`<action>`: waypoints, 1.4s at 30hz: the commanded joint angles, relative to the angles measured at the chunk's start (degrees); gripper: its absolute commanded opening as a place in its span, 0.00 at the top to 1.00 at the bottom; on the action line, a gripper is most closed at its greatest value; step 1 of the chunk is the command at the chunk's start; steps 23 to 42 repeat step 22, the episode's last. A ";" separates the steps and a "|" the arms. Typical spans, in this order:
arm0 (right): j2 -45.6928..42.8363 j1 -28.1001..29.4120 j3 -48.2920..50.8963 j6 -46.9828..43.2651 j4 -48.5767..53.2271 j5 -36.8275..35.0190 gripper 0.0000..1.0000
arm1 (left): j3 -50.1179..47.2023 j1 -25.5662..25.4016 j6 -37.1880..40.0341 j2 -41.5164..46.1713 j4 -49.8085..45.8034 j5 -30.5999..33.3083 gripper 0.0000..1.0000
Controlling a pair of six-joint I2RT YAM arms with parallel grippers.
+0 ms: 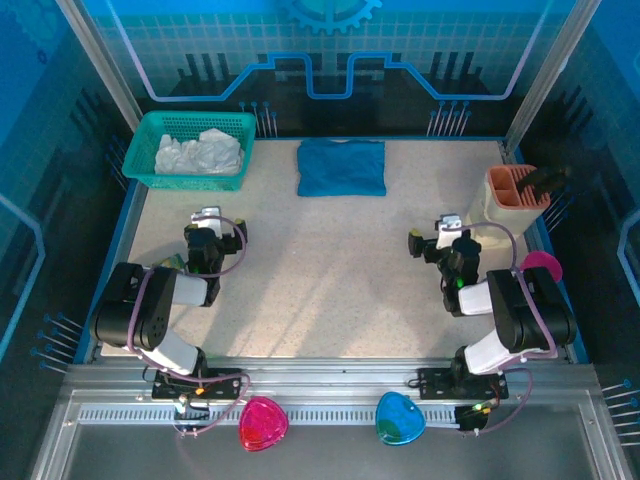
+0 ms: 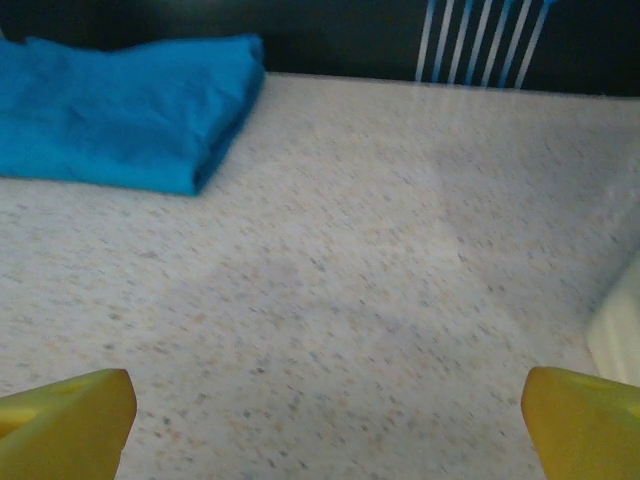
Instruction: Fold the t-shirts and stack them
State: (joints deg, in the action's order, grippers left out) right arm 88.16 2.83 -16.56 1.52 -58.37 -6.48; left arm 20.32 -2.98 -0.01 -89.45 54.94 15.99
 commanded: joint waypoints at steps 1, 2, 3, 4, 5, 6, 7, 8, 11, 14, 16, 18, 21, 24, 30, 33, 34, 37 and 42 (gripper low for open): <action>0.48 2.54 -5.36 -1.55 4.93 -5.09 0.00 | 0.71 0.26 -0.69 0.25 -0.10 -1.21 0.01; 0.25 2.35 -5.50 -1.44 5.64 -4.71 0.00 | 0.69 0.26 -0.69 0.25 -0.06 -1.21 0.01; 0.13 2.22 -5.60 -1.28 6.09 -4.39 0.00 | 0.69 0.30 -0.69 0.30 -0.03 -1.20 0.01; 0.42 2.09 -5.36 -1.34 5.03 -4.33 0.00 | 0.69 0.26 -0.68 0.22 -0.06 -1.26 0.01; 0.18 2.09 -5.50 -1.28 5.82 -4.33 0.00 | 0.69 0.26 -0.69 0.24 -0.07 -1.26 0.01; 0.29 2.09 -5.44 -1.31 5.42 -4.32 0.00 | 0.69 0.28 -0.69 0.25 -0.08 -1.18 0.01; 0.30 2.09 -5.50 -1.34 5.39 -4.33 0.00 | 0.69 0.26 -0.69 0.26 -0.09 -1.22 0.01; 0.24 2.16 -5.50 -1.33 5.59 -4.33 0.00 | 0.69 0.26 -0.68 0.24 -0.04 -1.16 0.01; 0.33 2.09 -5.42 -1.34 5.38 -4.30 0.00 | 0.69 0.26 -0.69 0.24 -0.07 -1.23 0.01; 0.26 2.09 -5.43 -1.32 5.45 -4.26 0.00 | 0.86 0.35 -0.77 0.28 -0.33 -1.38 0.01; 0.26 2.09 -5.42 -1.34 5.46 -4.31 0.00 | 0.88 0.41 -0.87 0.32 -0.53 -1.57 0.01; 0.26 2.09 -5.44 -1.30 5.46 -4.29 0.00 | 0.86 0.48 -0.87 0.33 -0.43 -1.59 0.01; 0.26 2.10 -5.46 -1.28 5.51 -4.33 0.00 | 0.78 0.46 -0.78 0.33 -0.29 -1.57 0.01; 0.26 2.12 -5.46 -1.34 5.46 -4.27 0.00 | 0.78 0.44 -0.78 0.28 -0.26 -1.58 0.01; 0.26 2.12 -5.46 -1.34 5.46 -4.27 0.00 | 0.78 0.44 -0.78 0.28 -0.26 -1.58 0.01; 0.26 2.12 -5.46 -1.34 5.46 -4.27 0.00 | 0.78 0.44 -0.78 0.28 -0.26 -1.58 0.01; 0.26 2.12 -5.46 -1.34 5.46 -4.27 0.00 | 0.78 0.44 -0.78 0.28 -0.26 -1.58 0.01; 0.26 2.12 -5.46 -1.34 5.46 -4.27 0.00 | 0.78 0.44 -0.78 0.28 -0.26 -1.58 0.01; 0.26 2.12 -5.46 -1.34 5.46 -4.27 0.00 | 0.78 0.44 -0.78 0.28 -0.26 -1.58 0.01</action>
